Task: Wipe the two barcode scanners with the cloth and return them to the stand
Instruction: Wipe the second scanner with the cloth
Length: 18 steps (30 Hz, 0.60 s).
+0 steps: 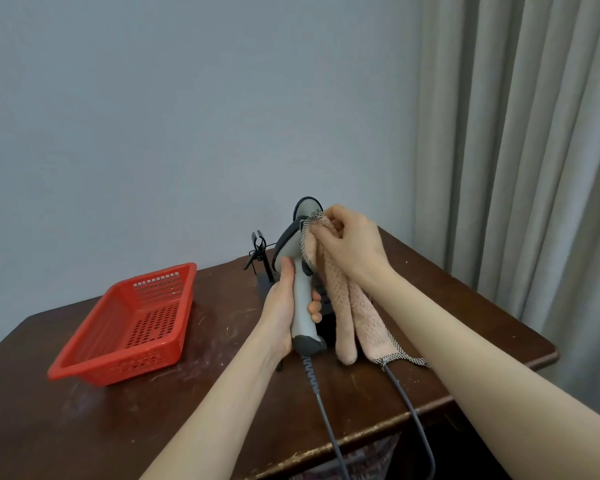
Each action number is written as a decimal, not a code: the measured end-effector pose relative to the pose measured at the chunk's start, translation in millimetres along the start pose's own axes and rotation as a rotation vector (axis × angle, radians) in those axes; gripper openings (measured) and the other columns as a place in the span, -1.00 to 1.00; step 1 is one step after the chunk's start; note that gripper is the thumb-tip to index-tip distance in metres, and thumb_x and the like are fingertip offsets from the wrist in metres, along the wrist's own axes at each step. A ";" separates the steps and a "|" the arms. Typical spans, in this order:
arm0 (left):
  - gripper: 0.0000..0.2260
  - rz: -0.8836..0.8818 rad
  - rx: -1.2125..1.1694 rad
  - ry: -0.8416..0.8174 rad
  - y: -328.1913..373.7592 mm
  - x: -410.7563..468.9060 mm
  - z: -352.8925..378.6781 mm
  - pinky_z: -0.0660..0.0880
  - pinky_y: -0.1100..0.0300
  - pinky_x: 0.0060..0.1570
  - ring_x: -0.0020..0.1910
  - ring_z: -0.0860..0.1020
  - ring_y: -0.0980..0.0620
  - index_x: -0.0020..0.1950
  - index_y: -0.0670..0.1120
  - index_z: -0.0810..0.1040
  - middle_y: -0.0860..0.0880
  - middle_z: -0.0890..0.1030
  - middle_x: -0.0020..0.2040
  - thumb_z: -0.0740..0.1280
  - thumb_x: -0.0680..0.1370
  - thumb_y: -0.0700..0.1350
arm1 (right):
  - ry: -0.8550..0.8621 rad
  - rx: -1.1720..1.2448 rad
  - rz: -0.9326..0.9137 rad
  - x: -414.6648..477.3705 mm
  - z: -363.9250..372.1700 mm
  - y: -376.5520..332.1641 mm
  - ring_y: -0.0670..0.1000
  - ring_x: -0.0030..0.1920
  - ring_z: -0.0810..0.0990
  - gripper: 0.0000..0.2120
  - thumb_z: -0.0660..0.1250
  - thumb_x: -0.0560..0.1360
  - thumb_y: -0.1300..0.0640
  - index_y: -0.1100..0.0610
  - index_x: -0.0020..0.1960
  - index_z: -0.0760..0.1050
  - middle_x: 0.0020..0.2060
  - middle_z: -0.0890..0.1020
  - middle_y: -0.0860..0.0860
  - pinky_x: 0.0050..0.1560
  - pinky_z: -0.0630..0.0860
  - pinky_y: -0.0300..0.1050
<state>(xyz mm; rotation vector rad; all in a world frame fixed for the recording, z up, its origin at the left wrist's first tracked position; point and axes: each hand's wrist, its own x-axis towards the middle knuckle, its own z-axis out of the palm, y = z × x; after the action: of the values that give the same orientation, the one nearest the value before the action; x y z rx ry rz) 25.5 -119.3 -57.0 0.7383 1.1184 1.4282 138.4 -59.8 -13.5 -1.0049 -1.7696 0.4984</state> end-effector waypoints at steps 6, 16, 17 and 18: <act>-0.50 0.005 -0.043 0.032 0.7 0.1 -4.4 0.34 0.31 -0.65 -0.64 0.35 0.10 -0.20 -0.18 0.45 -0.04 0.44 -0.51 0.17 0.46 0.29 | 0.116 -0.024 0.125 3.8 -7.0 12.9 0.07 -0.16 0.53 -0.98 0.25 0.50 0.13 0.03 -0.11 0.44 -0.33 0.53 -0.08 -0.19 0.33 -0.14; -0.50 0.028 -0.062 0.064 9.1 0.2 -15.0 0.35 0.31 -0.63 -0.62 0.36 0.09 -0.11 -0.18 0.46 -0.05 0.45 -0.46 0.17 0.47 0.29 | 0.056 -0.081 0.102 9.1 -8.1 11.8 0.10 -0.14 0.54 -0.80 0.16 0.53 0.19 0.07 0.10 0.48 -0.18 0.59 0.03 -0.13 0.45 -0.08; -0.51 0.041 -0.069 0.081 12.6 0.9 -17.4 0.36 0.31 -0.63 -0.62 0.36 0.09 -0.09 -0.17 0.46 -0.05 0.45 -0.46 0.16 0.49 0.29 | 0.082 0.022 0.115 10.9 -11.0 10.7 0.03 -0.20 0.52 -0.80 0.16 0.53 0.23 0.06 0.09 0.48 -0.23 0.56 -0.01 -0.19 0.43 -0.14; -0.51 0.056 -0.066 0.101 16.1 1.4 -19.5 0.36 0.31 -0.62 -0.61 0.36 0.09 -0.08 -0.17 0.46 -0.04 0.45 -0.46 0.16 0.51 0.28 | 0.095 0.131 0.130 12.8 -12.5 9.0 -0.05 -0.25 0.48 -0.80 0.17 0.54 0.25 0.05 0.07 0.49 -0.25 0.54 -0.06 -0.26 0.40 -0.22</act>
<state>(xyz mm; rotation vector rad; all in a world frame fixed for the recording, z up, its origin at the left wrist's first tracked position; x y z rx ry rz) 1.4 -121.1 -49.3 0.6615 1.1292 1.5570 151.3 -45.6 -7.6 -1.0379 -1.5737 0.6300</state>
